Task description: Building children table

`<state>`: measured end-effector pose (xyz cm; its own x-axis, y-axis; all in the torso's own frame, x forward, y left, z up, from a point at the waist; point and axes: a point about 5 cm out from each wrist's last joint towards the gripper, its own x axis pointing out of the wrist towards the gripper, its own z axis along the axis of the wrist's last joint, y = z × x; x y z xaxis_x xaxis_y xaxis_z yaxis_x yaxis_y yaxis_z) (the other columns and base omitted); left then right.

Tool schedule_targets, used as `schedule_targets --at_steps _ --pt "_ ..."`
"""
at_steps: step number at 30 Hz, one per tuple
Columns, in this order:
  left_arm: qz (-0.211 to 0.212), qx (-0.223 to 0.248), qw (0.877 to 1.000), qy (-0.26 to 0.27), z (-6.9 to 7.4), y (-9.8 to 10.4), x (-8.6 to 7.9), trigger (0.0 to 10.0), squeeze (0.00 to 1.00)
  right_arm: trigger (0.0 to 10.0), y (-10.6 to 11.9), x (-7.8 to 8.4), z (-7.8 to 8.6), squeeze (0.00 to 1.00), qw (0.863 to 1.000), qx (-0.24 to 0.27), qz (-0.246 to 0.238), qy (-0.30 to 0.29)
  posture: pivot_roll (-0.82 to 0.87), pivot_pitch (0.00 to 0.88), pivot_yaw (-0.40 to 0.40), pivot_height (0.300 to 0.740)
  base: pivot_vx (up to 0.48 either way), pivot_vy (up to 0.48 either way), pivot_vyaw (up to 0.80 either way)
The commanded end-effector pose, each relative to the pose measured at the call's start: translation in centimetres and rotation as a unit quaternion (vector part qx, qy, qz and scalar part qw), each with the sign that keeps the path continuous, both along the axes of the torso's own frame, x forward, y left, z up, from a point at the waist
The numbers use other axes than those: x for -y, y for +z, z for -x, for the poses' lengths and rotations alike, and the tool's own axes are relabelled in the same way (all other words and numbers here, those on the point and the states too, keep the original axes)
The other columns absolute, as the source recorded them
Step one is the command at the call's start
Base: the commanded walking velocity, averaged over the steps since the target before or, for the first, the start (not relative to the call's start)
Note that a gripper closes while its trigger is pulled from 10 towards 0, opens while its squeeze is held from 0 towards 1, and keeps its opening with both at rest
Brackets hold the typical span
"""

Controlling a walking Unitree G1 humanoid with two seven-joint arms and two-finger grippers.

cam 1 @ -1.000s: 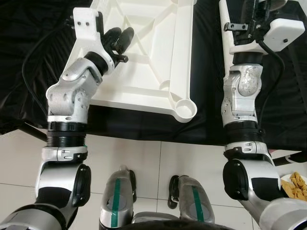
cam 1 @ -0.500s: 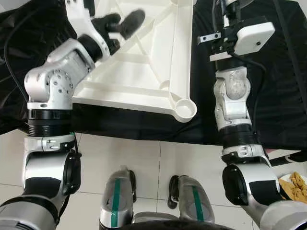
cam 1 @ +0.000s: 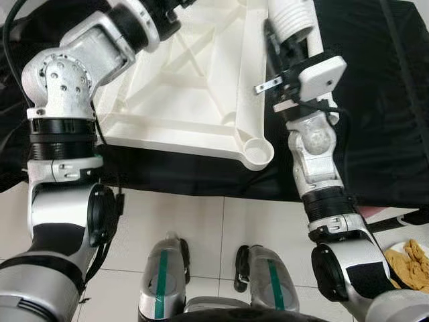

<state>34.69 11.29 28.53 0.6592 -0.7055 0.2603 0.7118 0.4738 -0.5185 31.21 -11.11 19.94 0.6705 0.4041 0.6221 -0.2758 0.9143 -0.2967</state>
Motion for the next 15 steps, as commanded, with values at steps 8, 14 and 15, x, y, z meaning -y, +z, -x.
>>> schedule_targets --at_steps 8,14,15 --pt "0.056 0.043 0.981 -0.178 0.4 1.9 1.7 10.0 0.0 10.0 0.0 -0.6 0.6 0.0 0.999 0.004 0.008 0.033 0.03 0.0 0.049 0.74 0.0 0.0 0.0" --pt "0.058 0.007 0.984 -0.171 -0.6 1.8 2.3 10.0 0.0 10.0 0.1 -0.6 0.7 0.0 0.999 0.005 0.009 0.034 0.02 0.0 0.057 0.74 0.0 0.0 0.0" --pt "0.061 -0.007 0.985 -0.162 -1.1 1.8 2.6 10.0 0.0 10.0 0.1 -0.7 0.7 0.0 0.999 0.006 0.009 0.035 0.02 0.0 0.061 0.74 0.0 0.0 0.0"
